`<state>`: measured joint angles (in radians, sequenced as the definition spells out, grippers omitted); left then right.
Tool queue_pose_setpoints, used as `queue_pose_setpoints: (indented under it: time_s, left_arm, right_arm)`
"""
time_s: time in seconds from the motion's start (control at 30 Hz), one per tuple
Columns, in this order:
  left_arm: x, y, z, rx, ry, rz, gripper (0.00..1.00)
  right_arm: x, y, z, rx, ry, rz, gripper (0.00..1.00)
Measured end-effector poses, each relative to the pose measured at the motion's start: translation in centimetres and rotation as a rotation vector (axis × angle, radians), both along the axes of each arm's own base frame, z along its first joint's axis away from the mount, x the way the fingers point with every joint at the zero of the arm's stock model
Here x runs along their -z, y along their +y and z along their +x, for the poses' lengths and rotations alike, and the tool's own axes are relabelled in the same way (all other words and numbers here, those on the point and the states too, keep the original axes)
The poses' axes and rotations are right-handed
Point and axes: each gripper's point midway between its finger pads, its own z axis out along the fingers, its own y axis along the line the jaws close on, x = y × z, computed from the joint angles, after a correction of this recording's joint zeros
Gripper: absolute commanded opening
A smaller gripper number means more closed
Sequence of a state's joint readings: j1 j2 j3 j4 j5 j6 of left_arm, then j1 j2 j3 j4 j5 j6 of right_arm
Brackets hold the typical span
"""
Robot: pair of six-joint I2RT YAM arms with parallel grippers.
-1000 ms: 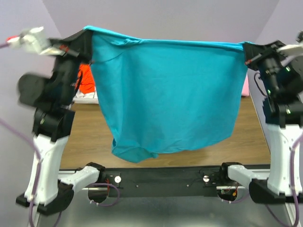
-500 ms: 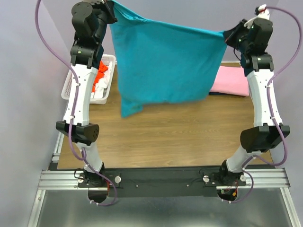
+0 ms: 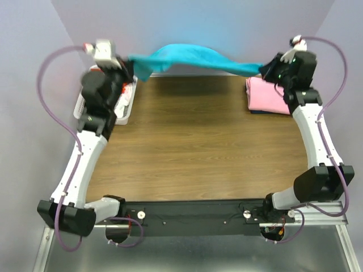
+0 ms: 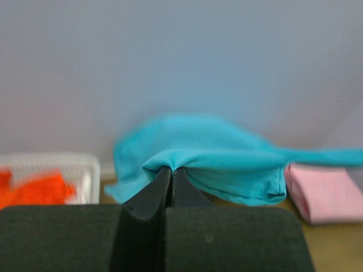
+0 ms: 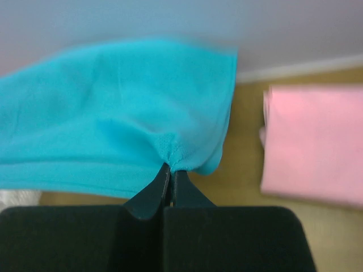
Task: Fold and stack the t-shirts
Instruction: Flatten the tshirt out
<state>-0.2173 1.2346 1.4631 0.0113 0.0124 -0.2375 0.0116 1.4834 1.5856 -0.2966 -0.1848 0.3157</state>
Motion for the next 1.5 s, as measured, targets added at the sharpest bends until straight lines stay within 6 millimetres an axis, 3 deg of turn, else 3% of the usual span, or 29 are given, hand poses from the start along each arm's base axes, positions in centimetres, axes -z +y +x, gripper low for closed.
queue_pose_setpoints:
  time_s: [0.03,0.07,0.1,0.17,0.27,0.3,0.4,0.6,0.8,1.0,1.2,1.5]
  left_arm:
    - [4.3,-0.1,-0.1,0.009,0.074,-0.006,0.0]
    - [9.9,-0.3,-0.5,0.017,0.18,-0.017,0.0]
    - [14.5,-0.4,-0.6,0.02,0.266,-0.028,0.0]
    - [22.4,-0.6,-1.6,0.02,0.429,-0.044,0.0]
    - [32.4,-0.7,-5.1,0.017,0.644,-0.073,0.0]
    - [35.0,-0.8,-6.7,0.021,0.703,-0.091,0.0]
    - [38.3,-1.2,-9.3,0.033,0.771,-0.133,0.0]
    - [41.7,-2.2,-12.2,0.053,0.861,-0.198,0.0]
    - [41.5,-3.4,-14.0,0.071,0.891,-0.278,0.0]
    - [40.1,-3.6,-16.0,0.072,0.88,-0.365,0.0]
    - [38.9,-2.9,-17.5,0.047,0.87,-0.458,0.0]
    - [38.8,-2.5,-17.9,0.012,0.881,-0.503,0.0]
  right_arm:
    - [3.2,0.0,-0.6,-0.004,0.057,-0.006,0.05]
    - [5.9,0.0,-1.2,-0.007,0.113,-0.011,0.06]
    - [7.8,0.0,-1.6,-0.01,0.15,-0.012,0.08]
    - [14.1,0.2,-3.1,-0.021,0.282,-0.006,0.09]
    - [20.8,0.6,-5.7,-0.026,0.436,0.022,0.09]
    - [22.7,0.6,-6.8,-0.017,0.488,0.041,0.09]
    - [26.6,0.8,-9.1,0.012,0.6,0.089,0.09]
    - [31.5,1.0,-13.1,0.06,0.735,0.15,0.1]
    - [35.1,1.1,-18.1,0.109,0.85,0.203,0.11]
    - [34.9,1.0,-20.8,0.136,0.841,0.224,0.09]
    - [32.8,0.3,-21.4,0.181,0.782,0.219,0.09]
    - [33.0,-0.2,-22.2,0.218,0.84,0.201,0.08]
